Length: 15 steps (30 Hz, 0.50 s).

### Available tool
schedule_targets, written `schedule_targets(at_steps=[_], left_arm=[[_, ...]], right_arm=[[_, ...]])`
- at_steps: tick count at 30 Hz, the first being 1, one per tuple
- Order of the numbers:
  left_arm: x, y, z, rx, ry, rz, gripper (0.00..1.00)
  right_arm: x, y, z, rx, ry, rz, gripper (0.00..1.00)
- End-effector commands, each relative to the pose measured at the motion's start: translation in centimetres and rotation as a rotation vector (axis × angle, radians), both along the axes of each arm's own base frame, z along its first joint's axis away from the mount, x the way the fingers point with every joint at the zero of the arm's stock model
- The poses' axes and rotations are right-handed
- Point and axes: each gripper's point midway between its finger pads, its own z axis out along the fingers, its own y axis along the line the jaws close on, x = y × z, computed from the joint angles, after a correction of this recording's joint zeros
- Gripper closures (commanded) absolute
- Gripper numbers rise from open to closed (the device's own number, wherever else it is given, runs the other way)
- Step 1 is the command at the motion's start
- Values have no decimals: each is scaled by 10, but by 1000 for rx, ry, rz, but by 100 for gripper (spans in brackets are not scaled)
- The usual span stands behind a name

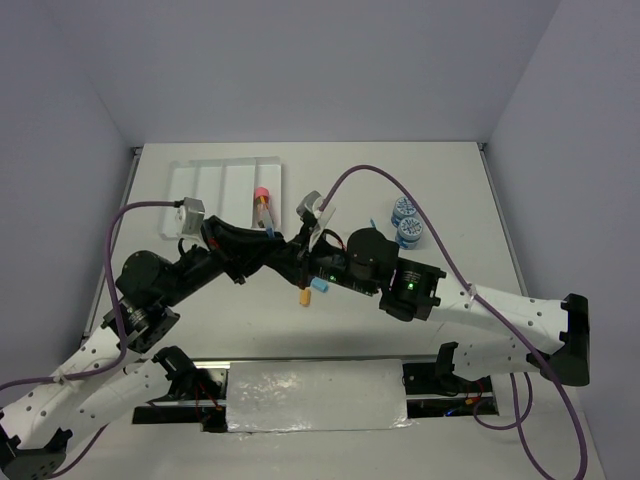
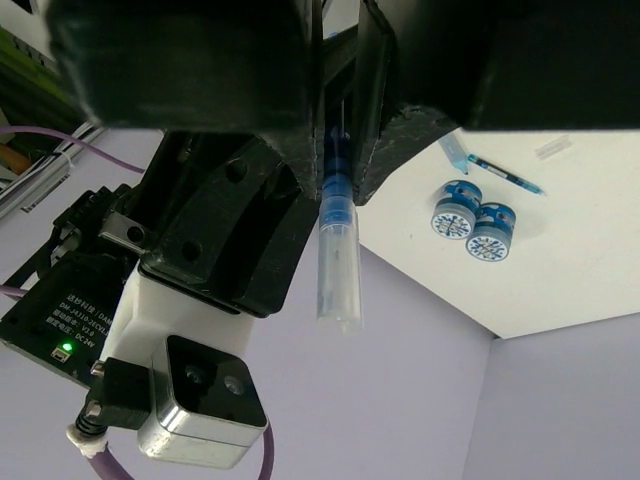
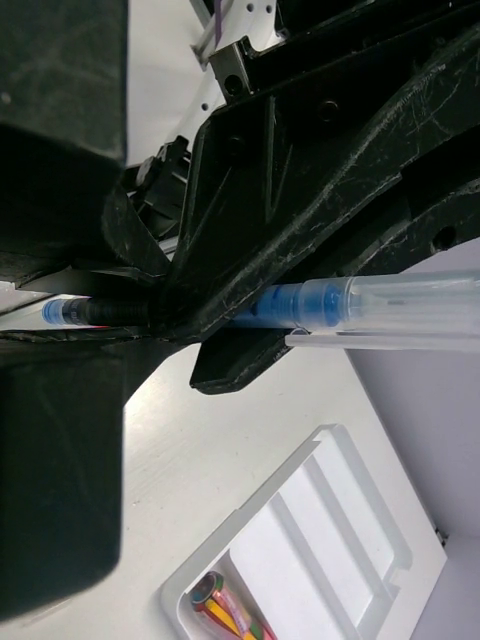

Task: Sort the stationery into containers
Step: Close the pen cap on the pen.

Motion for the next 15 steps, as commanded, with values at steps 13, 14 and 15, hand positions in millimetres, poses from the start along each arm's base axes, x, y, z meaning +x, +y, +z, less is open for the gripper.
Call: schedule_targets(at_steps=[13,14,15], left_arm=[[-38,-5,33,42,-250,-155,100],[-41,-6,34,49,-267,-173,100],[-49,-8,34,56,-285,-213,100]], right_arm=[[-27,-7,16,75,-57,127,56],[-31,-8,16,79,-59,149,54],[-36,-14,22,103,-60,169,53]])
